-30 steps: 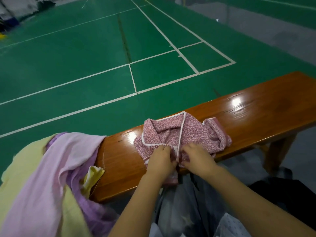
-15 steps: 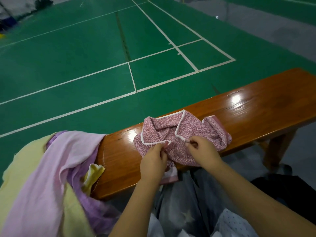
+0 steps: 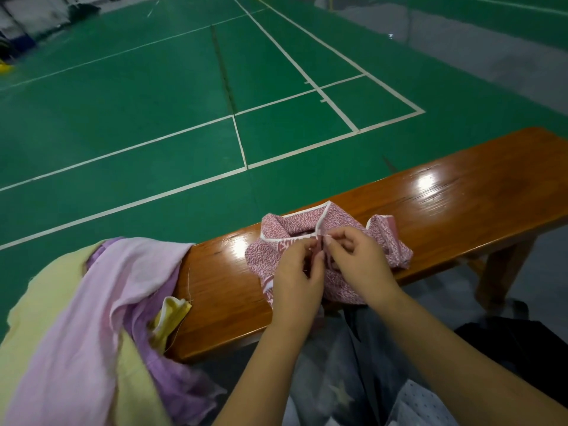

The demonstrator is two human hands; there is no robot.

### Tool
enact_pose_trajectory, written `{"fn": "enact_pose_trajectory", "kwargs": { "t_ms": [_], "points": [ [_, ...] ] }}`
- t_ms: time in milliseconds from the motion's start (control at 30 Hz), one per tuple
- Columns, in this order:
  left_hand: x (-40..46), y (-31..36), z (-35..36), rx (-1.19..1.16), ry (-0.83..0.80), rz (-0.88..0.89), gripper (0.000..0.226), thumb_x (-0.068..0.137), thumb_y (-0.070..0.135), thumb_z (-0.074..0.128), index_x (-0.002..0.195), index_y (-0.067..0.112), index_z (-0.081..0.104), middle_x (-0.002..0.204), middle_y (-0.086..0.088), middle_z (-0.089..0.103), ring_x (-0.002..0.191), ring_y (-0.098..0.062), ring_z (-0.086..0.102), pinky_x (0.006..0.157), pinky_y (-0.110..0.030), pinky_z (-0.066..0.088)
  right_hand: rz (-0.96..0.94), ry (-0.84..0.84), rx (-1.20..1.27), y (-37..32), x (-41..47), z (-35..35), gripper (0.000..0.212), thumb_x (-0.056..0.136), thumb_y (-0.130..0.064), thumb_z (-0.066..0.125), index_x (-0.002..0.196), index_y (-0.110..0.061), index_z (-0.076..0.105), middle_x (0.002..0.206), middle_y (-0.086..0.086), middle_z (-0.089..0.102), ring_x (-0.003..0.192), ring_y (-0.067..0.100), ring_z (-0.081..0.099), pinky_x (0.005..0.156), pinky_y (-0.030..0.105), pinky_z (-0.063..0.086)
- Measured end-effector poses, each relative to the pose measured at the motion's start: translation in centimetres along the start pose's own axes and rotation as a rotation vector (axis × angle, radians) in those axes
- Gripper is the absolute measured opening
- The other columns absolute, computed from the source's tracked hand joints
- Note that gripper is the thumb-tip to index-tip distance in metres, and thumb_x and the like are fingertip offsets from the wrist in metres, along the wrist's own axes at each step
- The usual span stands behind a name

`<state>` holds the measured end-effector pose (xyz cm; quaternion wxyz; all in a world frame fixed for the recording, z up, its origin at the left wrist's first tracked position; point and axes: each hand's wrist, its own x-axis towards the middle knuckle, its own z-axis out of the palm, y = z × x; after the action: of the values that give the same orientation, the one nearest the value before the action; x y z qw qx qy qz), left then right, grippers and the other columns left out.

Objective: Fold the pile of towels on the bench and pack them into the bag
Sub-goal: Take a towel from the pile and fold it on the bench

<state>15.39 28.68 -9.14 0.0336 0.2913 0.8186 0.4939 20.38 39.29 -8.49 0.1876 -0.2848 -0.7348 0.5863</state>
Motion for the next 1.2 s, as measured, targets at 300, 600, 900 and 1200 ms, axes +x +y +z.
{"fn": "enact_pose_trajectory", "kwargs": {
  "t_ms": [300,600,900,1200],
  "points": [
    [0.0,0.2,0.0,0.039,0.006,0.056,0.020,0.094,0.016,0.058,0.112,0.021,0.066,0.099,0.010,0.067,0.088,0.000,0.060,0.075,-0.019,0.052,0.010,-0.015,0.048,-0.7,-0.1,-0.6,0.007,0.093,-0.017,0.059,0.094,-0.019,0.066,0.087,0.000,0.070,0.085,0.015,0.067,0.081,0.043,0.057],
    [0.6,-0.2,-0.7,0.052,-0.202,0.073,0.024,0.093,0.019,0.060,0.115,0.027,0.064,0.095,0.013,0.066,0.084,-0.001,0.059,0.073,-0.016,0.051,0.042,-0.088,0.009,-0.6,0.1,-1.5,0.010,0.087,-0.022,0.067,0.096,-0.017,0.064,0.088,0.001,0.070,0.083,0.015,0.067,0.079,0.040,0.058],
    [8.8,-4.2,-4.6,0.127,-0.089,-0.383,0.015,0.098,0.023,0.051,0.099,0.013,0.062,0.087,-0.004,0.065,0.057,-0.008,0.047,0.052,-0.019,0.043,0.143,-0.080,-0.134,1.2,1.2,-3.1,0.011,0.089,-0.011,0.061,0.085,-0.020,0.055,0.088,0.007,0.068,0.084,0.024,0.068,0.075,0.048,0.057],
    [14.9,-10.7,-3.5,-0.073,-0.161,-0.982,0.054,0.091,0.044,0.060,0.117,-0.003,0.056,0.113,-0.021,0.063,0.101,-0.034,0.063,0.088,-0.044,0.055,0.150,-0.086,-0.169,2.3,1.7,-4.0,0.016,0.088,-0.012,0.059,0.085,-0.028,0.058,0.086,0.005,0.067,0.087,0.031,0.064,0.075,0.049,0.054]
  ]
}}
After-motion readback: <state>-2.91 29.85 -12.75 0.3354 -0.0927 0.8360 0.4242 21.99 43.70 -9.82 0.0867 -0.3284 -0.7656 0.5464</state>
